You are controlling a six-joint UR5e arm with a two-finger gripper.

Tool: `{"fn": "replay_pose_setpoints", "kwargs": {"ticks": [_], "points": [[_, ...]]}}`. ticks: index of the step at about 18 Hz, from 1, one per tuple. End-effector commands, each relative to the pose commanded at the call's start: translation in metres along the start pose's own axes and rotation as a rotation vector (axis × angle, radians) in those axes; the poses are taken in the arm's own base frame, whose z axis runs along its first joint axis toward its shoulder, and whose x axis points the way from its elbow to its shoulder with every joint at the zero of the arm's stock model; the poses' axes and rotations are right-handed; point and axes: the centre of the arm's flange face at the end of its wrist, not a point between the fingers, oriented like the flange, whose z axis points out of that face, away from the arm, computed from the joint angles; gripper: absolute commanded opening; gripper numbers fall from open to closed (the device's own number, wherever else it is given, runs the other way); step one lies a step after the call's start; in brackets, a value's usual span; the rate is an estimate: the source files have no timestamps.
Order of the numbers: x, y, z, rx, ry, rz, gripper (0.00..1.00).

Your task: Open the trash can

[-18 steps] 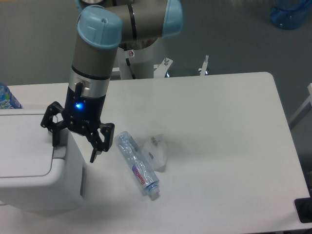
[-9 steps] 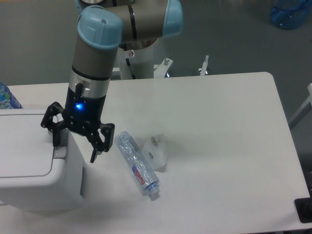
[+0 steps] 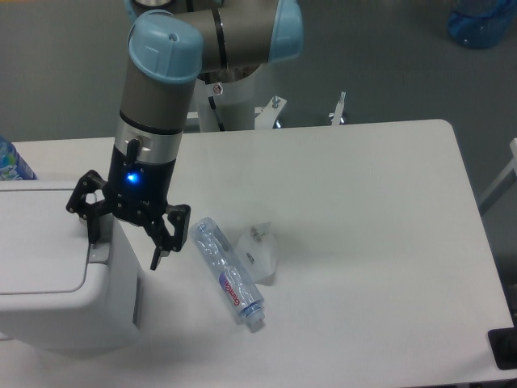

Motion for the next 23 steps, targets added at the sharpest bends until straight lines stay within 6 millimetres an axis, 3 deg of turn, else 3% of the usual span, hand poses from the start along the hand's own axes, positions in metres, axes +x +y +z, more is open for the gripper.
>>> {"fn": "replay_pose_setpoints", "kwargs": {"ticks": [7,12,23], "points": [[0.0,-0.001,-0.001,0.001,0.0,-0.013,1.0],[-0.012,-0.001,-0.014,0.02,-0.013,-0.05,1.0],[-0.02,-0.001,-0.018,0.028,-0.02,-0.061,1.0]]}}
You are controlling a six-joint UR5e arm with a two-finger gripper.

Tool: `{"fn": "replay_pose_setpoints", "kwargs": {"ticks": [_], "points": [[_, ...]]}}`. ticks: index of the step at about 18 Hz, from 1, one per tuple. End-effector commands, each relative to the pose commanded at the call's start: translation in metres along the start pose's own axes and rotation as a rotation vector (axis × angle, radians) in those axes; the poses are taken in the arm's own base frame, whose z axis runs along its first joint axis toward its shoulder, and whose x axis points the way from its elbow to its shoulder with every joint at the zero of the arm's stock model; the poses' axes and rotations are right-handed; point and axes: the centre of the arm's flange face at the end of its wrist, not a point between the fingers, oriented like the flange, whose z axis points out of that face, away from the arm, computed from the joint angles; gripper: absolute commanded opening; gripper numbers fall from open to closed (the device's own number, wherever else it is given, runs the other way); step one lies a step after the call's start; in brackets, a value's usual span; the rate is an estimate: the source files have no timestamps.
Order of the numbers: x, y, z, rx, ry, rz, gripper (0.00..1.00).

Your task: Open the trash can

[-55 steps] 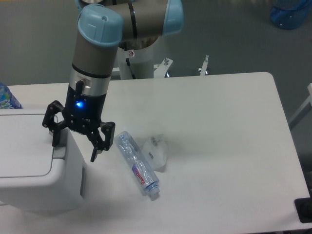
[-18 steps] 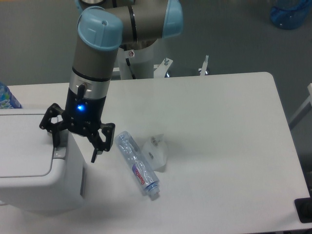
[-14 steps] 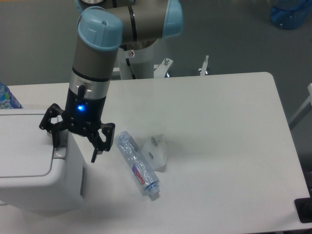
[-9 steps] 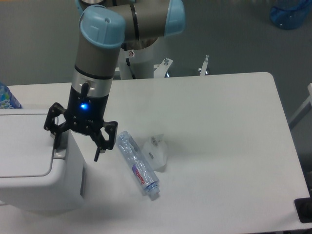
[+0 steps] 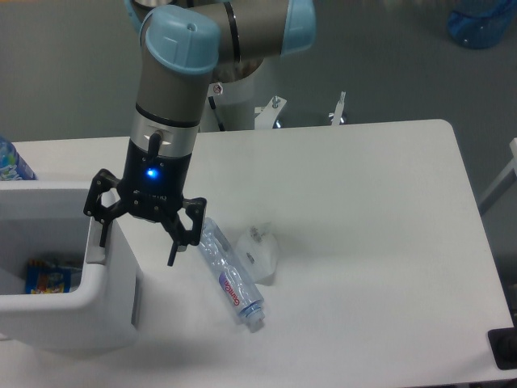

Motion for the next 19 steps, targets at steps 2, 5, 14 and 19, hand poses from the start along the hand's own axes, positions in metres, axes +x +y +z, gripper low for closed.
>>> {"fn": "replay_pose_setpoints", "kwargs": {"ticks": [2,5,14,19], "points": [[0.001,-0.004,-0.006,0.013,-0.002,0.018,1.0],[-0.008,-0.015,-0.02,0.044,-0.027,0.048,1.0],[-0.056,-0.003,-0.03,-0.068,-0.203,0.232,1.0],[-0.091,0.014,-0.039,-0.192,-0.244,0.337,1.0]]}}
